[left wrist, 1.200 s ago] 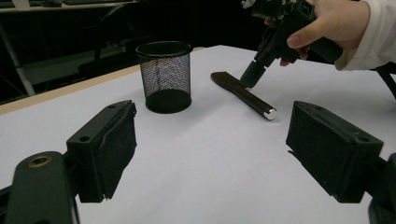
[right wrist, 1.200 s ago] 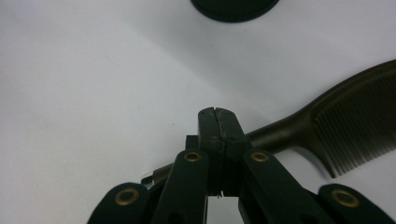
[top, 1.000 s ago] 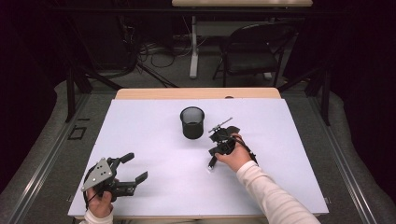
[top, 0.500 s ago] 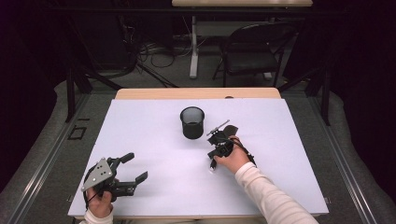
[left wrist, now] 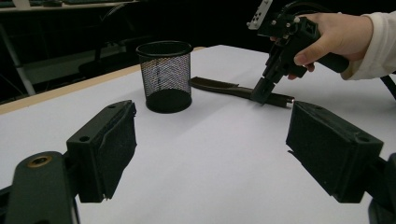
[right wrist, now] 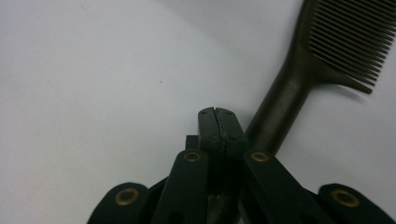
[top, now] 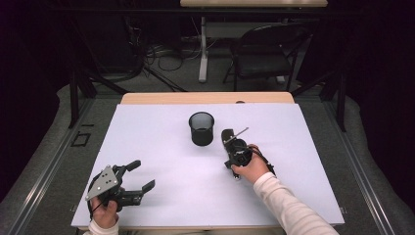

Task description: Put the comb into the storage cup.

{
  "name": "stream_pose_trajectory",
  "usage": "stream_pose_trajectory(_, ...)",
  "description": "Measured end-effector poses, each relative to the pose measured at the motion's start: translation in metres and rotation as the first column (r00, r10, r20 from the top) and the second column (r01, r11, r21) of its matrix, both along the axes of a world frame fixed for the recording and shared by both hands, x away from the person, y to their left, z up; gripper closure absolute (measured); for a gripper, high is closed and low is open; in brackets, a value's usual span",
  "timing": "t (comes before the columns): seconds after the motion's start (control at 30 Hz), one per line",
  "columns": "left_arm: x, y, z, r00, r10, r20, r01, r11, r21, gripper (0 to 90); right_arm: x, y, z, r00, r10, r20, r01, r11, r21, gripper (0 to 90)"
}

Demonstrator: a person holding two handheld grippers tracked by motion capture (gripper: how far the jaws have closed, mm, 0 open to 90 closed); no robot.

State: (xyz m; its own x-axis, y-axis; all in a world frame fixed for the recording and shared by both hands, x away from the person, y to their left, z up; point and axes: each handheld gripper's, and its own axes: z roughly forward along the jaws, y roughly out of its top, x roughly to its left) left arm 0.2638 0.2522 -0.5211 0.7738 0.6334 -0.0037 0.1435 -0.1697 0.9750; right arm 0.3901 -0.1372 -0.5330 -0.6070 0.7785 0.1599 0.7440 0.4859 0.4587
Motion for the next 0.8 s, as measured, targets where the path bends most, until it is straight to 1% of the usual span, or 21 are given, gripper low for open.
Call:
stream_pose_trajectory(0.03,0.000,0.000,0.000,1.0000,0.000,0.001,0.000,1.0000,0.001,16.1,0.000,-0.003,0.001,0.9999,0.002,-0.014,-0.002,1.000,-0.017,90.0)
stream_pose_trajectory(0.07,0.000,0.000,0.000,1.0000,0.000,0.000,0.000,1.0000,0.000,16.1,0.000,-0.003,0.001,0.9999,0.002,-0.014,-0.002,1.000,-0.017,90.0)
stream_pose_trajectory(0.1,0.000,0.000,0.000,1.0000,-0.001,0.001,0.001,1.0000,-0.002,16.0,0.000,-0.005,0.003,0.9996,0.003,-0.027,-0.004,0.999,-0.035,90.0)
stream_pose_trajectory(0.13,0.000,0.000,0.000,1.0000,-0.001,0.001,0.001,1.0000,-0.002,16.0,0.000,-0.006,0.003,0.9995,0.002,-0.031,-0.003,0.999,-0.040,90.0)
stream_pose_trajectory(0.17,0.000,0.000,0.000,1.0000,-0.001,0.001,0.001,1.0000,-0.002,16.0,0.000,-0.008,0.002,0.9997,0.002,-0.026,-0.003,0.999,-0.035,90.0)
stream_pose_trajectory(0.2,0.000,0.000,0.000,1.0000,-0.001,0.001,0.001,1.0000,-0.002,16.1,-0.001,-0.007,-0.002,0.9996,-0.026,0.010,0.026,0.999,0.018,90.0)
stream_pose_trajectory(0.23,0.000,0.000,0.000,1.0000,-0.001,0.001,0.001,1.0000,-0.002,16.1,-0.001,-0.008,-0.003,0.9994,-0.028,0.021,0.027,0.999,0.027,90.0)
stream_pose_trajectory(0.3,0.000,0.000,0.000,1.0000,-0.001,0.001,0.001,1.0000,-0.002,16.1,0.000,-0.011,0.004,0.9986,-0.012,-0.052,0.009,0.998,-0.058,90.0)
stream_pose_trajectory(0.33,0.000,0.000,0.000,1.0000,-0.001,0.001,0.001,1.0000,-0.002,16.1,0.000,-0.010,0.000,0.9997,-0.022,-0.012,0.022,1.000,-0.012,90.0)
stream_pose_trajectory(0.4,0.000,0.000,0.000,1.0000,-0.001,0.001,0.001,1.0000,-0.003,16.1,0.000,-0.010,-0.001,0.9995,-0.027,-0.013,0.027,1.000,-0.010,90.0)
stream_pose_trajectory(0.53,0.000,0.000,0.000,1.0000,0.000,0.000,0.000,1.0000,-0.002,16.1,0.000,-0.010,0.000,0.9998,-0.019,-0.012,0.019,1.000,-0.009,90.0)
stream_pose_trajectory(0.57,0.000,0.000,0.000,1.0000,-0.001,0.001,0.001,1.0000,-0.003,16.0,0.000,-0.009,0.000,0.9998,-0.018,-0.002,0.018,1.000,-0.001,90.0)
stream_pose_trajectory(0.6,0.000,0.000,0.000,1.0000,-0.001,0.001,0.001,1.0000,-0.003,16.0,-0.001,-0.009,0.001,0.9998,-0.016,-0.009,0.016,1.000,-0.007,90.0)
stream_pose_trajectory(0.63,0.000,0.000,0.000,1.0000,-0.001,0.001,0.001,1.0000,-0.004,16.1,-0.001,-0.009,0.004,0.9998,-0.013,-0.013,0.013,1.000,-0.015,89.0)
stream_pose_trajectory(0.67,0.000,0.000,0.000,1.0000,-0.003,0.001,0.003,1.0000,-0.004,16.1,-0.002,-0.008,0.006,0.9997,-0.022,-0.010,0.022,1.000,-0.010,87.7)
stream_pose_trajectory(0.7,0.000,0.000,0.000,1.0000,-0.002,0.000,0.002,1.0000,-0.004,16.1,-0.001,-0.008,0.008,0.9999,-0.010,0.014,0.011,1.000,-0.004,85.9)
stream_pose_trajectory(0.73,0.000,0.000,0.000,1.0000,-0.002,0.000,0.002,1.0000,-0.003,16.0,-0.002,-0.007,0.011,0.9995,-0.027,0.014,0.027,1.000,-0.008,83.9)
stream_pose_trajectory(0.8,0.000,0.000,0.000,1.0000,-0.002,0.000,0.002,1.0000,-0.002,16.0,-0.002,-0.007,0.017,0.9990,-0.027,0.035,0.028,1.000,-0.013,78.4)
